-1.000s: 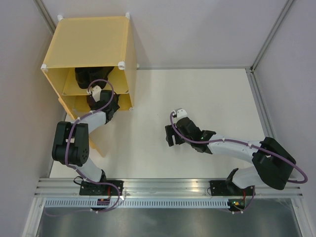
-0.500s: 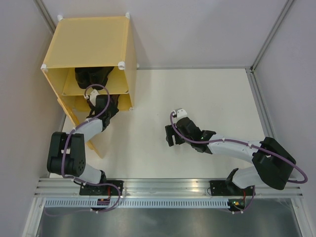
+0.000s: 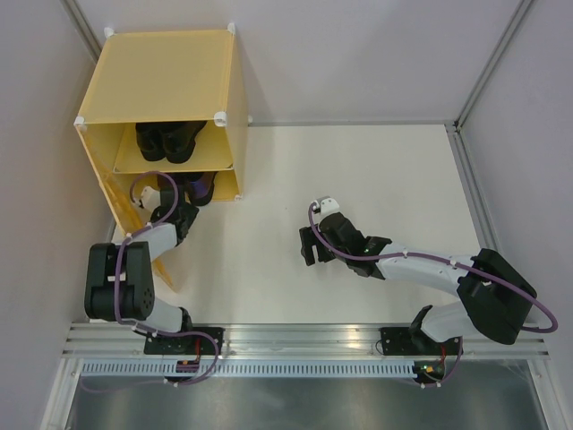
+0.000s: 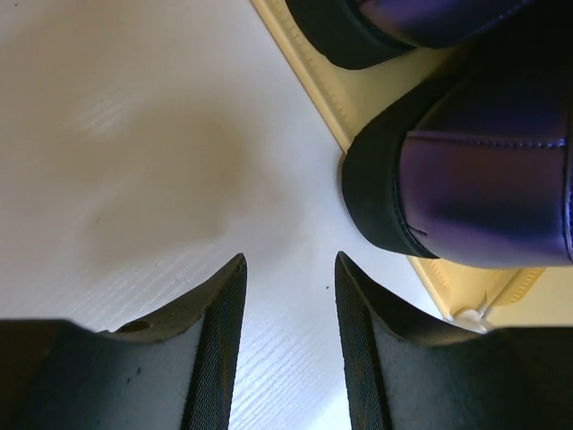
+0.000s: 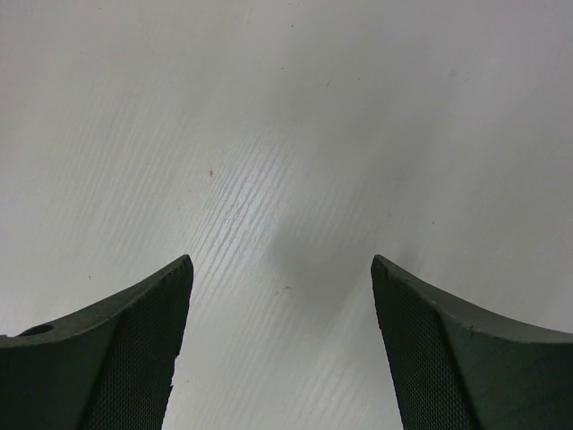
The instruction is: Place and organize the shoes in the shoe cabinet
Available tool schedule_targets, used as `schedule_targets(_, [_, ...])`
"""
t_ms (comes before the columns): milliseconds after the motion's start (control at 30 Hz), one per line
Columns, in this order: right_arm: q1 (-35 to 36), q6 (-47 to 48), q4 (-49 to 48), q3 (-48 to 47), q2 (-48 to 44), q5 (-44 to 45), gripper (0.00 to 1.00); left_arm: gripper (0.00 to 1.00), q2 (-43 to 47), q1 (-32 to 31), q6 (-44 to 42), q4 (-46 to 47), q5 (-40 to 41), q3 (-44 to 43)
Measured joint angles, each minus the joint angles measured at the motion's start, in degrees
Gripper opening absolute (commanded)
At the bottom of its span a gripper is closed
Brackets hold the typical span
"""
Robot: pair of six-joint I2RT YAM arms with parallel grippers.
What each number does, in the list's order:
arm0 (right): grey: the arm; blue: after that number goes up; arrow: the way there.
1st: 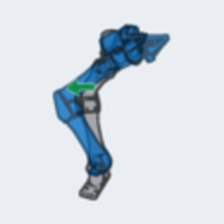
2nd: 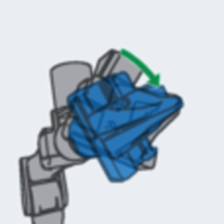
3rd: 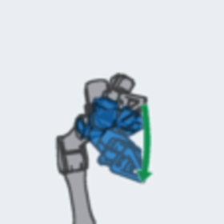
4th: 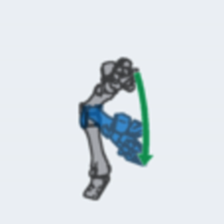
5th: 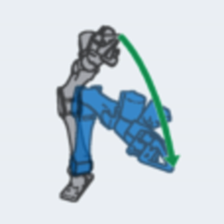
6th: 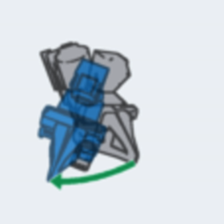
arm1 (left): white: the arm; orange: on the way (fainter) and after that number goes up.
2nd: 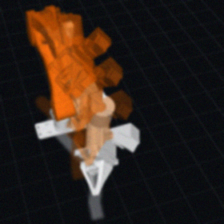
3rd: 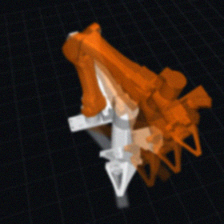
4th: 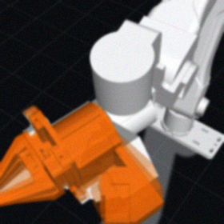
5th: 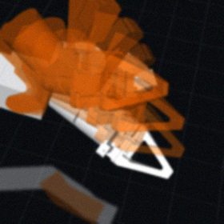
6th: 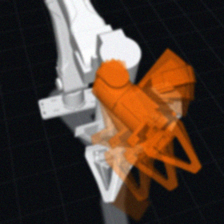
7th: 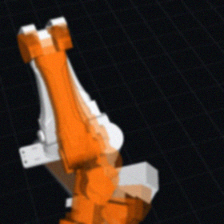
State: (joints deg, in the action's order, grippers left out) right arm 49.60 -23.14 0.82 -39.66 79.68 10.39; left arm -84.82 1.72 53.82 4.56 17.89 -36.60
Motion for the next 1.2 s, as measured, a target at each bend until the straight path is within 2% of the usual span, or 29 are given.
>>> schedule_targets(400, [0.0,0.0,0.0,0.0,0.0,0.0,0.84,0.50,-7.5,0.0,4.4,-0.2,-0.1,-6.4])
schedule_targets(1200, [0.0,0.0,0.0,0.0,0.0,0.2,0.84,0.50,-10.9,0.0,6.0,-2.3,-0.2,-11.4])
